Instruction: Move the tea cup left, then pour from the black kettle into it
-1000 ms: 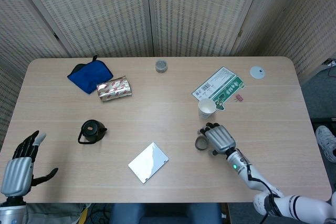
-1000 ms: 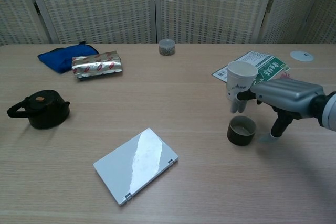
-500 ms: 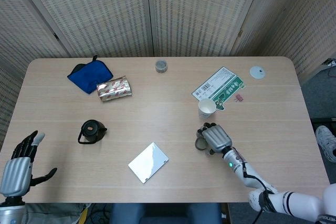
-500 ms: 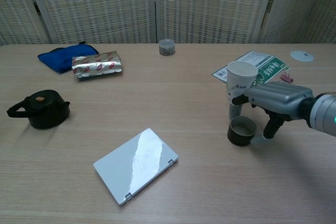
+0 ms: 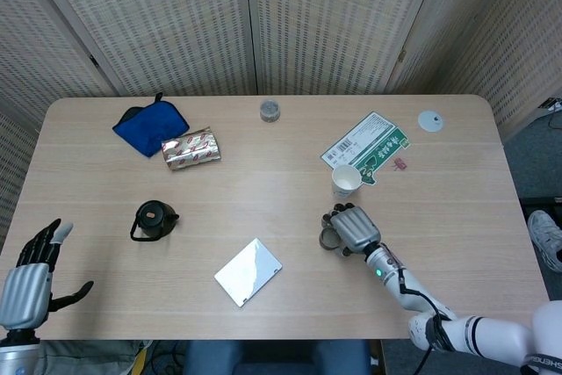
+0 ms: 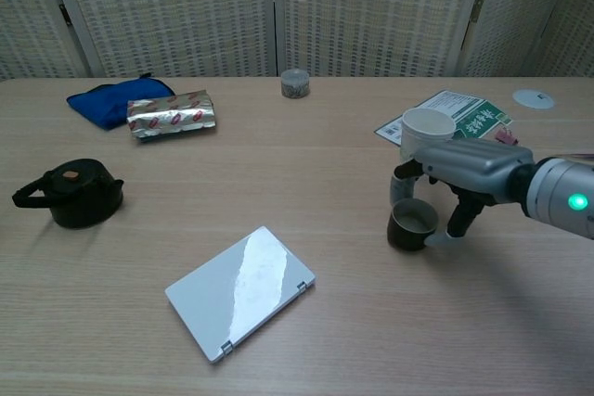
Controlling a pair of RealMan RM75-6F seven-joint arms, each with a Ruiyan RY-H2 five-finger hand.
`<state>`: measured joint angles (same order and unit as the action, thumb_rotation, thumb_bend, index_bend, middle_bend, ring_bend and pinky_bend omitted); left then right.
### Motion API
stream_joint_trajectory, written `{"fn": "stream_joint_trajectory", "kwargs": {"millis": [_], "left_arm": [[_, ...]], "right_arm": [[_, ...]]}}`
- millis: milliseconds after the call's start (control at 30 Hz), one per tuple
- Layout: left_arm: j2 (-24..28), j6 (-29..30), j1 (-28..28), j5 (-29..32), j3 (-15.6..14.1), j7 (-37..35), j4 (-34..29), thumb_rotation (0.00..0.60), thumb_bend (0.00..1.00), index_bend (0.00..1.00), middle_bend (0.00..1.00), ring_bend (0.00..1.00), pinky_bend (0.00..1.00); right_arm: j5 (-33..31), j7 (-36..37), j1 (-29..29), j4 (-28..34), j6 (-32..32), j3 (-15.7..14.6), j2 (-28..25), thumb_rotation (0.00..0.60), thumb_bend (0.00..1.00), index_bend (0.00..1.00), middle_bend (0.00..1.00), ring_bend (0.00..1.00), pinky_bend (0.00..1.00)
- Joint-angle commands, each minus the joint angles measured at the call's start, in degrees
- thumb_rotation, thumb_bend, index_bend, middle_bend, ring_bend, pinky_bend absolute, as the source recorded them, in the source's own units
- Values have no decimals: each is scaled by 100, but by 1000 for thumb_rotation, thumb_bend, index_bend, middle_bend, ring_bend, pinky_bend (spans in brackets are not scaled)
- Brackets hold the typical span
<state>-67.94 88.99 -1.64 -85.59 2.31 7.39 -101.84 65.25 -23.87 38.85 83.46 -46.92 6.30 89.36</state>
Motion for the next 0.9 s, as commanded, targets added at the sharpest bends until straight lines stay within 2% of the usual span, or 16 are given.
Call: {"fn": "stream_joint_trajectory", "kwargs": {"millis": [33,233,533,900], "left_arm": [[9,10,7,-1,0,0,-3,600,170,85,15,50,86],[27,18,0,-41,1,15,-22,600,170,85,15,50,86],[56,1,-19,-68,3,51,-53,600,170,86,15,50,87],[94,32,15,-52,-9,59,-56,600,170,86,15,50,87]], "right_arm": [[-43,-11,127,77,47,99,14,600,268,456,351,203,282],[-362,-168,531,207,300,338,106,600,269,456,352,204,282],[-1018,-820,1292,168,435,608,396,600,269,456,352,203,282],[-1943,-1312,2263,-498,706,755,946,600,269,456,352,204,282]]}}
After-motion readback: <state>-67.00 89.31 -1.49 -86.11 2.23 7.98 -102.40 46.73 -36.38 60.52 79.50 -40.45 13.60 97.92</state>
